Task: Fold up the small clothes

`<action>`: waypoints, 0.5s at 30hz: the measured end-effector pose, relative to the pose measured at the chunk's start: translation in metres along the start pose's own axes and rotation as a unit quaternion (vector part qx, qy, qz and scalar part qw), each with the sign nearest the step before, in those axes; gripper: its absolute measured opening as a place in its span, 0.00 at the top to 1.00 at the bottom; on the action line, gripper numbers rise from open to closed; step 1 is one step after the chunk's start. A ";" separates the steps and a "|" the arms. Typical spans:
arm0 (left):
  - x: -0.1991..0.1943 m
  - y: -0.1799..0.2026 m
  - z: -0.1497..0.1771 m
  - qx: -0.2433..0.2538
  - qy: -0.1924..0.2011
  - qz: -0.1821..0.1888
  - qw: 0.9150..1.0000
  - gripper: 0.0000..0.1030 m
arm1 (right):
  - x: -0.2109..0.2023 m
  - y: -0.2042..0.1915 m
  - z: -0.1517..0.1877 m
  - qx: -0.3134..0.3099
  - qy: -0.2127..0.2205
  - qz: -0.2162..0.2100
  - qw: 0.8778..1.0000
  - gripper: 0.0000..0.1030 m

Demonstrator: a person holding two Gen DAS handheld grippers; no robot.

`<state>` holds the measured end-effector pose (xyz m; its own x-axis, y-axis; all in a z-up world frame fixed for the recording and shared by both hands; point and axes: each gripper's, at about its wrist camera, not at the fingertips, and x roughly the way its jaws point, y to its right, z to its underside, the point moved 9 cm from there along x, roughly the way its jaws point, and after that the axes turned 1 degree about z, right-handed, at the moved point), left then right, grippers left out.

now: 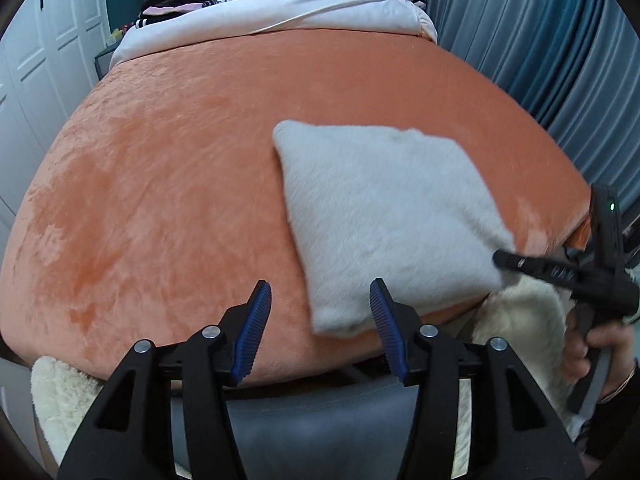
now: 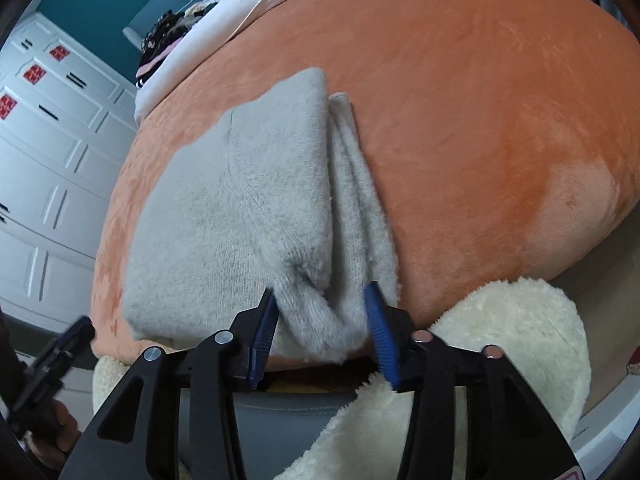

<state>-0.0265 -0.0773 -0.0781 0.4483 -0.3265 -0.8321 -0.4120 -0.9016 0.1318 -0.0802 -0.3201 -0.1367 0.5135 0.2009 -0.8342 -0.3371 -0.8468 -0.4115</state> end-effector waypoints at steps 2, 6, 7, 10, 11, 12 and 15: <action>0.007 0.007 -0.015 -0.005 -0.001 0.011 1.000 0.52 | -0.017 -0.019 -0.017 -0.026 0.038 -0.008 0.999 0.87; 0.045 0.014 -0.014 0.012 -0.040 -0.023 0.999 0.52 | -0.060 -0.021 -0.040 -0.030 0.097 -0.029 0.994 0.90; 0.059 0.012 -0.006 0.007 -0.059 -0.026 0.998 0.51 | -0.050 -0.008 -0.037 -0.022 0.080 -0.021 0.996 0.90; 0.080 0.012 0.012 -0.005 -0.092 -0.017 0.996 0.50 | 0.023 0.040 0.003 -0.010 -0.045 0.037 0.998 0.89; 0.080 0.014 0.013 -0.002 -0.092 -0.020 0.996 0.50 | 0.028 0.044 0.008 -0.003 -0.050 0.038 0.998 0.87; 0.078 0.016 0.013 0.008 -0.086 -0.030 0.996 0.50 | 0.019 0.041 0.006 0.001 -0.039 0.031 0.999 0.86; 0.073 0.021 0.009 0.040 -0.071 -0.057 0.995 0.50 | -0.018 0.022 -0.025 0.008 0.018 -0.001 1.000 0.76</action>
<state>-0.0091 -0.1172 -0.1411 0.3807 -0.1746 -0.9081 -0.4286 -0.9035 -0.0060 -0.0773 -0.3548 -0.1216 0.5424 0.1846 -0.8196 -0.3478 -0.8387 -0.4190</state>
